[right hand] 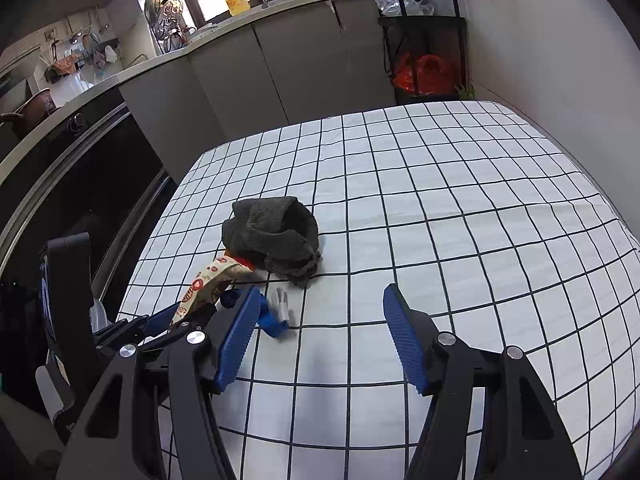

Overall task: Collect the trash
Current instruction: 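Grasp the red-and-white snack wrapper with the left tool while the right tool grasps the blue strap, then carry the wrapper and blue strap over the wastebasket with both tools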

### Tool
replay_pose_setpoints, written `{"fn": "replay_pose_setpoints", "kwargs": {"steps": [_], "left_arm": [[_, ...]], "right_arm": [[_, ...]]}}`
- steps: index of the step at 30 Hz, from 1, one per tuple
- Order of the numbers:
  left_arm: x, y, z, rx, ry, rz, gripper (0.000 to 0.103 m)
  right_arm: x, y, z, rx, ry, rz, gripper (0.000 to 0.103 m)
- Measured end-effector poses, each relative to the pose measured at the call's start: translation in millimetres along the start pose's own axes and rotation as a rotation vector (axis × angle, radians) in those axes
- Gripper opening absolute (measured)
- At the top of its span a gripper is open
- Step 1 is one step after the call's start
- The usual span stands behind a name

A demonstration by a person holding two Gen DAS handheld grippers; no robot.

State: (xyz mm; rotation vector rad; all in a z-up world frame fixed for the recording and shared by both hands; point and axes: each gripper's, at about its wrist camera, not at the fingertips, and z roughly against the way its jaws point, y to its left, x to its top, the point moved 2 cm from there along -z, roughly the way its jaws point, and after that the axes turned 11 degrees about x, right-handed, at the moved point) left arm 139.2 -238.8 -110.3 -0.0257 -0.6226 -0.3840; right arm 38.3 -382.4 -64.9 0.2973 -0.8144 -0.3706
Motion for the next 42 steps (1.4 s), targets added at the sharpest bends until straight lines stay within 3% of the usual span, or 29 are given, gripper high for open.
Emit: {"fn": "replay_pose_setpoints", "kwargs": {"steps": [3, 13, 26, 29, 32, 33, 36, 42], "left_arm": [[-0.3, 9.7, 6.9, 0.003, -0.009, 0.013, 0.018], [-11.1, 71.7, 52.0, 0.088, -0.089, 0.045, 0.018], [-28.1, 122.3, 67.1, 0.118, -0.097, 0.12, 0.018], [-30.7, 126.8, 68.6, 0.117, -0.095, 0.128, 0.018], [-33.5, 131.4, 72.0, 0.119, -0.098, 0.14, 0.018], [-33.9, 132.3, 73.0, 0.118, -0.099, 0.144, 0.018], [-35.7, 136.4, 78.2, 0.116, -0.104, 0.158, 0.018], [-45.1, 146.7, 97.1, 0.116, -0.129, 0.18, 0.018]], "right_arm": [[-3.4, 6.5, -7.4, 0.009, 0.022, 0.029, 0.062], [-14.2, 35.6, -45.2, -0.005, 0.106, 0.137, 0.062], [-20.7, 38.3, -90.5, -0.088, 0.191, 0.184, 0.062], [-21.4, 40.0, -93.7, -0.103, 0.188, 0.197, 0.051], [-19.2, 41.0, -94.6, -0.105, 0.187, 0.204, 0.031], [-19.7, 40.4, -94.1, -0.107, 0.186, 0.206, 0.02], [-19.4, 40.2, -89.3, -0.091, 0.174, 0.202, 0.013], [-17.4, 54.0, -61.4, -0.049, 0.1, 0.197, 0.012]]}}
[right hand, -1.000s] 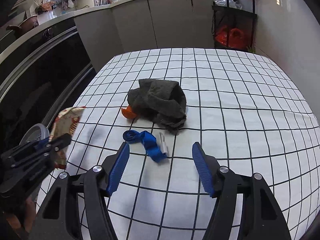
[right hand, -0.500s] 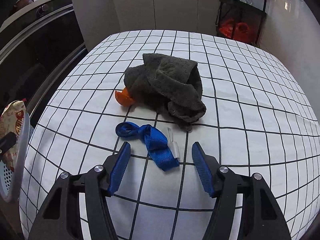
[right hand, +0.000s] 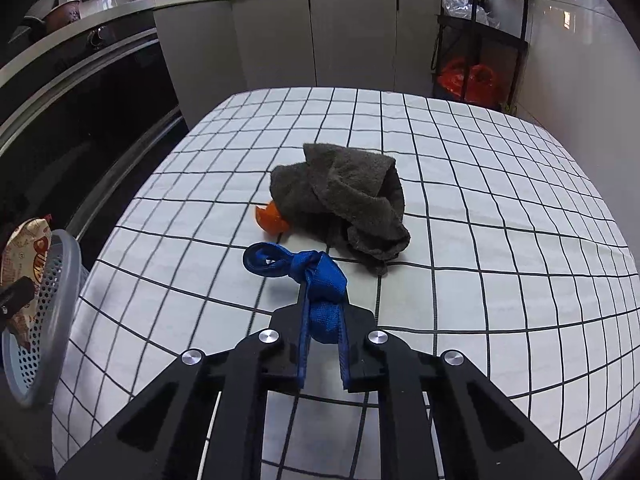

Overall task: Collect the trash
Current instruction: 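Carry the wrapper and blue strap over the wastebasket with both tools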

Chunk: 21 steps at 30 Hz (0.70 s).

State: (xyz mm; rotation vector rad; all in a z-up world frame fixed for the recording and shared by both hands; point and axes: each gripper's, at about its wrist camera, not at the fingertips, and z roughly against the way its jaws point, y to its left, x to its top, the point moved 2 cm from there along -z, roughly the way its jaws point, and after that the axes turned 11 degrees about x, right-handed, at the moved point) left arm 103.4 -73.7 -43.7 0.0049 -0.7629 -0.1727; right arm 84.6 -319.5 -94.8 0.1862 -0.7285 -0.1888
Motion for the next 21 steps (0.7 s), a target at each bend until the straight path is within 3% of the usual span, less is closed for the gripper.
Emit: {"fn": "replay_pose_setpoints", "kwargs": {"steps": [9, 21], "left_arm": [[-19.2, 46.6, 14.8, 0.102, -0.015, 0.043, 0.018], [-29.1, 114.4, 37.8, 0.231, -0.067, 0.101, 0.018]], "right_arm": [[1.5, 60.4, 40.2, 0.125, -0.106, 0.025, 0.012], [-6.5, 180.1, 30.7, 0.309, -0.092, 0.151, 0.012]]}}
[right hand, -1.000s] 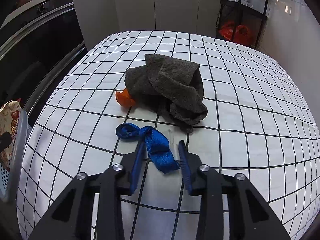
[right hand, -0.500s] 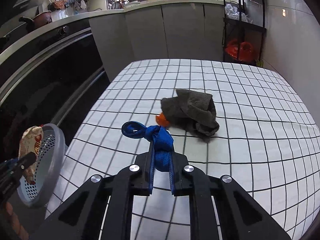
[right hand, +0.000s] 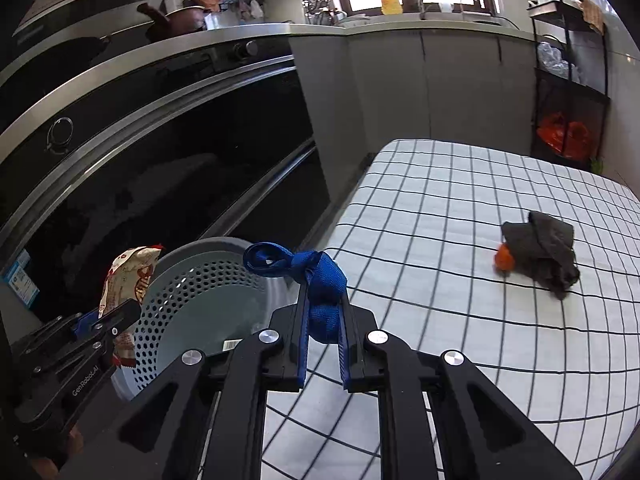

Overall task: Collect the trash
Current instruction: 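Carry the wrapper and blue strap over the wastebasket with both tools, then open both tools to drop the wrapper and strap into the wastebasket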

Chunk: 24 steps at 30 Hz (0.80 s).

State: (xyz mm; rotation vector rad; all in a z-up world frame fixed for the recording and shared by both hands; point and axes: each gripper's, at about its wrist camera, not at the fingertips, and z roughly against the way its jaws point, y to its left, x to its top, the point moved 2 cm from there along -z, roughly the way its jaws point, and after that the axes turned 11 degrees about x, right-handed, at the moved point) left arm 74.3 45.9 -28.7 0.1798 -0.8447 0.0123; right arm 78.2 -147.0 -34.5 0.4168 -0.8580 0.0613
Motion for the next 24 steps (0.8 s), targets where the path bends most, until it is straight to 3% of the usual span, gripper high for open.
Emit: {"fn": "replay_pose_setpoints", "kwargs": {"steps": [13, 24], "left_arm": [[-13.7, 44.6, -33.2, 0.068, 0.088, 0.053, 0.018], [-18.1, 59.7, -50.0, 0.051, 0.139, 0.09, 0.02]], "right_arm": [[-10.5, 57.5, -63.5, 0.08, 0.137, 0.076, 0.012], [-12.3, 75.4, -93.8, 0.111, 0.187, 0.105, 0.012]]}}
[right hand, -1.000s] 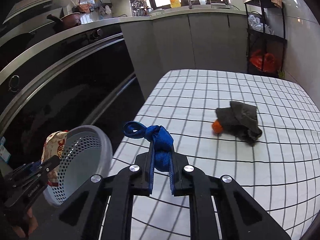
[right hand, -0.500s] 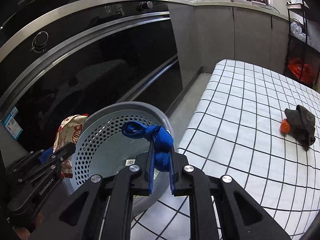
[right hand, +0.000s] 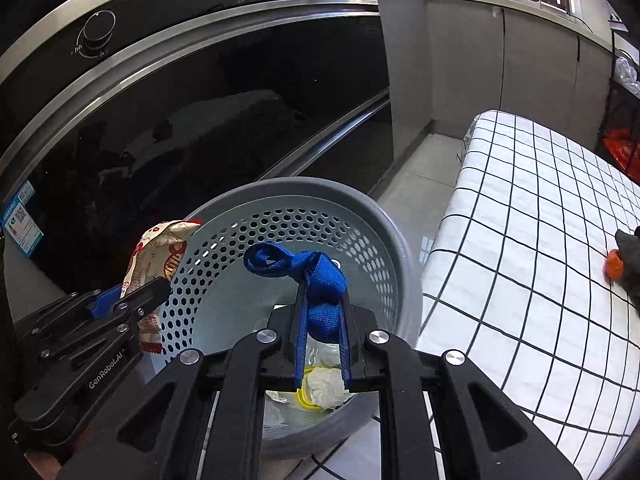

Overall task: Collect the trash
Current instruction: 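Open both tools to drop the wrapper and strap into the wastebasket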

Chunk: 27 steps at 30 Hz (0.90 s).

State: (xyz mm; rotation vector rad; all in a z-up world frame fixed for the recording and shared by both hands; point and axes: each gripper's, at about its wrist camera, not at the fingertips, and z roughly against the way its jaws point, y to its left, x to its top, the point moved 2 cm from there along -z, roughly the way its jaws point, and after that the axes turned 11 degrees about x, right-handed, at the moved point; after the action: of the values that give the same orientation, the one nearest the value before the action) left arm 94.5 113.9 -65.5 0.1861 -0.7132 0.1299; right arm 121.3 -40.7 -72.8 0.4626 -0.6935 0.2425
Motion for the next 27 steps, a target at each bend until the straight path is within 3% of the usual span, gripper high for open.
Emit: {"fn": "replay_pose_setpoints", "kwargs": {"steps": [6, 8, 10, 11, 27], "left_arm": [[0.1, -0.1, -0.9, 0.002, 0.001, 0.002, 0.027], [0.2, 0.1, -0.5, 0.004, 0.001, 0.005, 0.034], [0.5, 2.5, 0.5, 0.01, -0.005, 0.011, 0.047], [0.5, 3.6, 1.7, 0.013, -0.011, 0.015, 0.054], [1.4, 1.1, 5.0, 0.018, -0.02, 0.012, 0.058]], "right_arm": [[2.5, 4.0, -1.2, 0.008, -0.005, 0.002, 0.016], [1.9, 1.7, 0.7, 0.009, -0.008, -0.004, 0.024], [1.7, -0.4, 3.6, 0.013, -0.021, -0.009, 0.044], [0.7, -0.9, 5.5, 0.014, -0.029, -0.011, 0.045], [-0.5, -3.5, 10.5, 0.018, -0.034, -0.023, 0.045]]}}
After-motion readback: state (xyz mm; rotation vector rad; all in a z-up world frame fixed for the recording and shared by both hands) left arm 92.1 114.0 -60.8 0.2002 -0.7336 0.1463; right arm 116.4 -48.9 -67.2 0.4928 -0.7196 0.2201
